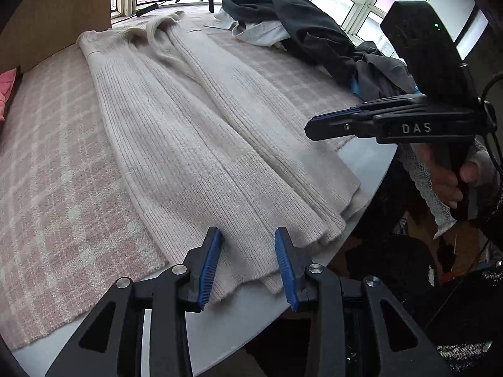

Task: Fold clothes

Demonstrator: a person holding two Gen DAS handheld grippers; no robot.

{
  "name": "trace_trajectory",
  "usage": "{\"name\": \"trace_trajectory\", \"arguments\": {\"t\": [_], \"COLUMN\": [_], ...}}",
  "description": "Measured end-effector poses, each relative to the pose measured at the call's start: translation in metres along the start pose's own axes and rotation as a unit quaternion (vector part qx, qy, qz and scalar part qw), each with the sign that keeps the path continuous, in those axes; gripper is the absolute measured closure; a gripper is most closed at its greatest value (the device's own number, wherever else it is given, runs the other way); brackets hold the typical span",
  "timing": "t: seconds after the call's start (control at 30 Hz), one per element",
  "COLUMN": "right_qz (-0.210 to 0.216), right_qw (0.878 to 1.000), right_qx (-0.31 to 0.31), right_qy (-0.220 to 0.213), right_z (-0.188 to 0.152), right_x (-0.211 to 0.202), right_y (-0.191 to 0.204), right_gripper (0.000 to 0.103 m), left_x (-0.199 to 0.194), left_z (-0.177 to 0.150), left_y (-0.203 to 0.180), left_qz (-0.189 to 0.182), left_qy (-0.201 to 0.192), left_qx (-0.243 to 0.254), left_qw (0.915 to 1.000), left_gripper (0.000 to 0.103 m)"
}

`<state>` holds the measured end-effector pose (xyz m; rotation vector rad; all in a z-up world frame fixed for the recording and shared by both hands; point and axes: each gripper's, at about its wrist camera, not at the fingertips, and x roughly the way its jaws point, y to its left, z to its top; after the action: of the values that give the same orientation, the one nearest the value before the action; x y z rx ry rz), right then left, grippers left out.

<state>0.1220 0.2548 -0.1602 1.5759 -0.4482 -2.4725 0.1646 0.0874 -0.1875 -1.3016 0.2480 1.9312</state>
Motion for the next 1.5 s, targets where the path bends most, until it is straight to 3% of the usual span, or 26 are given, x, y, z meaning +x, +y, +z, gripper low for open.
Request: {"name": "trace_trajectory", "arguments": {"t": [0.03,0.1,0.23,0.43,0.47,0.53,0.57,0.7,0.8,0.9,1.07,1.13,1.27,1.5], "right_qz": [-0.004,0.017,0.046,0.075,0.083,0.096,0.11,0.189,0.231,0.249,0.231,0.225,0.178,0.146], "right_qw": [1.0,0.999,0.998,0.996,0.996,0.994,0.993,0.981,0.97,0.963,0.96,0.958,0.963,0.965], "right_qx": [0.015,0.037,0.045,-0.003,-0.008,-0.015,-0.009,0.041,0.069,0.071,0.079,0.104,0.145,0.189], "right_qy": [0.006,0.011,0.025,0.041,0.042,0.049,0.052,0.031,-0.02,-0.073,-0.138,-0.144,-0.141,-0.107], "right_z": [-0.002,-0.009,-0.021,-0.029,-0.029,-0.03,-0.029,-0.013,0.016,0.065,0.17,0.214,0.277,0.327], "right_x": [0.0,-0.002,0.0,0.01,0.012,0.015,0.016,-0.001,-0.033,-0.061,-0.057,-0.035,0.001,0.065], "right_y": [-0.01,-0.022,-0.029,-0.015,-0.013,-0.011,-0.013,-0.026,-0.033,-0.038,-0.051,-0.065,-0.092,-0.125], "right_gripper": [0.083,0.058,0.055,0.055,0.056,0.075,0.086,0.088,0.088,0.088,0.088,0.088,0.088,0.089], "left_x": [-0.007,-0.02,-0.004,0.017,0.019,0.021,0.022,0.001,-0.027,-0.055,-0.081,-0.073,-0.036,0.027], "left_z": [-0.004,-0.011,-0.011,-0.005,-0.005,-0.002,-0.001,0.02,0.057,0.113,0.202,0.235,0.282,0.309], "left_y": [0.004,0.015,0.031,0.01,0.005,0.005,0.006,0.013,0.026,0.039,0.115,0.143,0.199,0.264], "left_qz": [0.008,0.025,0.05,0.021,0.018,-0.016,-0.033,-0.08,-0.101,-0.099,-0.074,-0.049,-0.044,-0.037], "left_qy": [-0.003,-0.009,0.024,0.041,0.044,0.045,0.045,0.006,-0.043,-0.093,-0.153,-0.155,-0.139,-0.093], "left_qx": [-0.011,-0.033,-0.067,-0.036,-0.024,-0.031,-0.036,-0.071,-0.084,-0.073,-0.072,-0.064,-0.096,-0.135], "left_qw": [0.9999,0.9991,0.9962,0.9983,0.9986,0.9984,0.9978,0.9943,0.9904,0.9881,0.9828,0.9845,0.9847,0.9858], "left_gripper": [0.067,0.062,0.06,0.061,0.07,0.091,0.095,0.097,0.097,0.097,0.097,0.097,0.097,0.097]}}
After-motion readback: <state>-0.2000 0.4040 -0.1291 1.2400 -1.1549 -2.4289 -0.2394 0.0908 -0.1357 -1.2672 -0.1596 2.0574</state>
